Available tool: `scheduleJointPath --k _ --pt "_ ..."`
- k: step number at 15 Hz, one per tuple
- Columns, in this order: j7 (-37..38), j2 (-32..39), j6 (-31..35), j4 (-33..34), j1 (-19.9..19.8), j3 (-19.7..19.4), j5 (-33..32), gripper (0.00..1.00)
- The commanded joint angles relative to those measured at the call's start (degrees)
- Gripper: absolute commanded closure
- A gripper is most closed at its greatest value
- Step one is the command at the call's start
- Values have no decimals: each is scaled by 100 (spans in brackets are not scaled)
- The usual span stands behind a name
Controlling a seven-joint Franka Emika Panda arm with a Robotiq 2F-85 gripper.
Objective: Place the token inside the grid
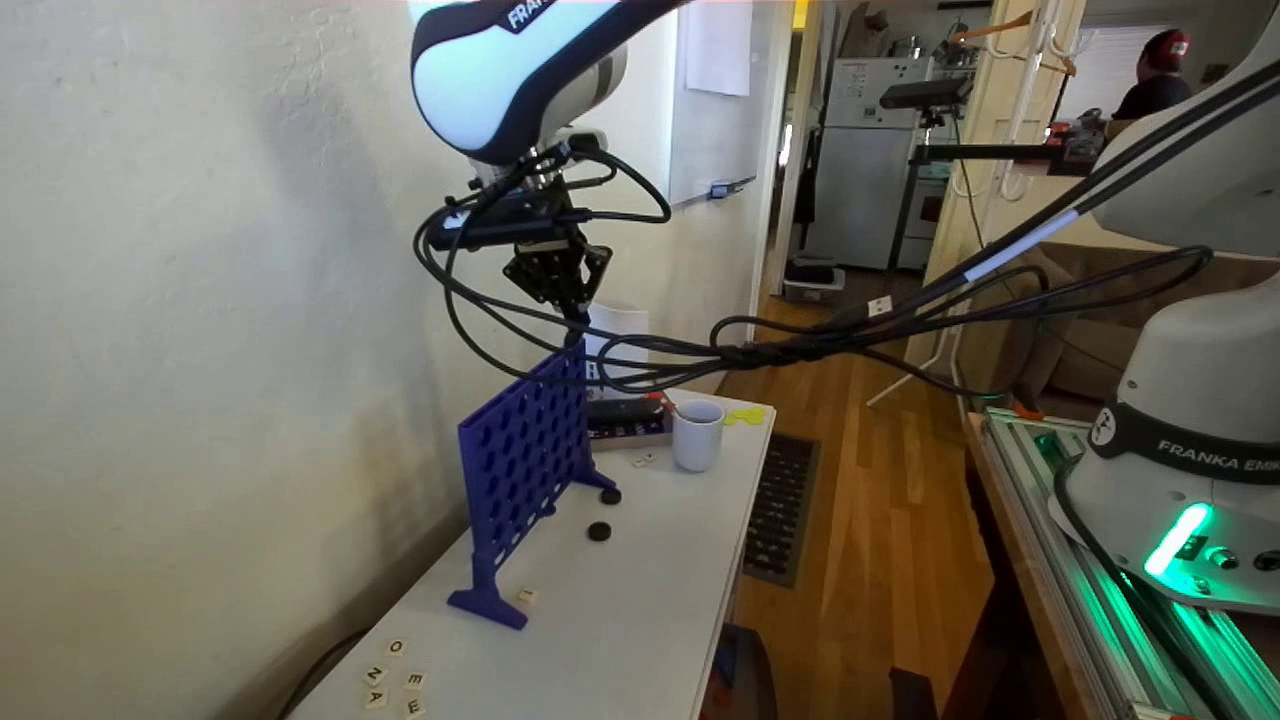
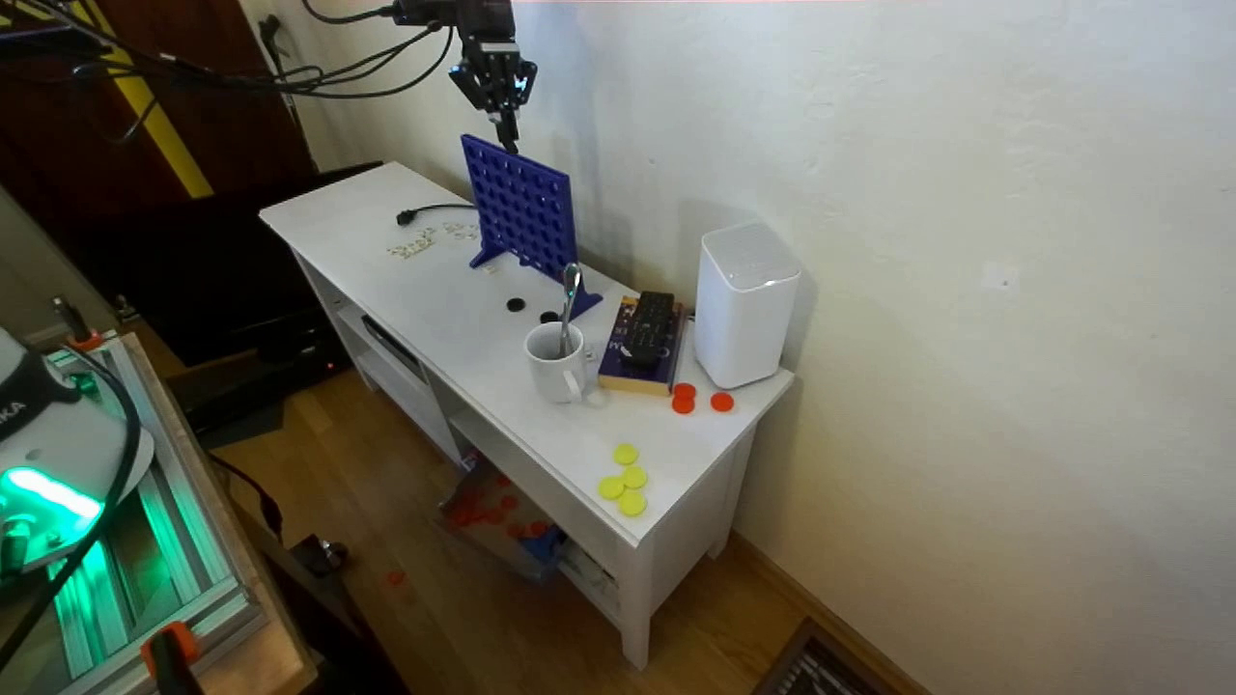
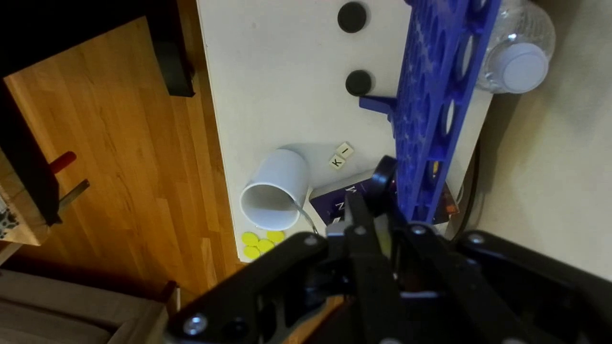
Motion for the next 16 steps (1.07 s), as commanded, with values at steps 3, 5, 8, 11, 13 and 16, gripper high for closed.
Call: scheduleJointPath --k 3,5,8,11,13,16 --pt "-21 -470 -55 406 -152 -15 328 98" --pt "-18 -533 -90 504 -195 -28 352 98" --pt "-27 -592 -104 607 -240 -40 334 98" --pt "-32 -647 -131 690 -339 -43 319 98" --pt "-32 -695 -148 732 -408 -49 304 98" --pt "-29 -741 -195 798 -525 -27 313 98"
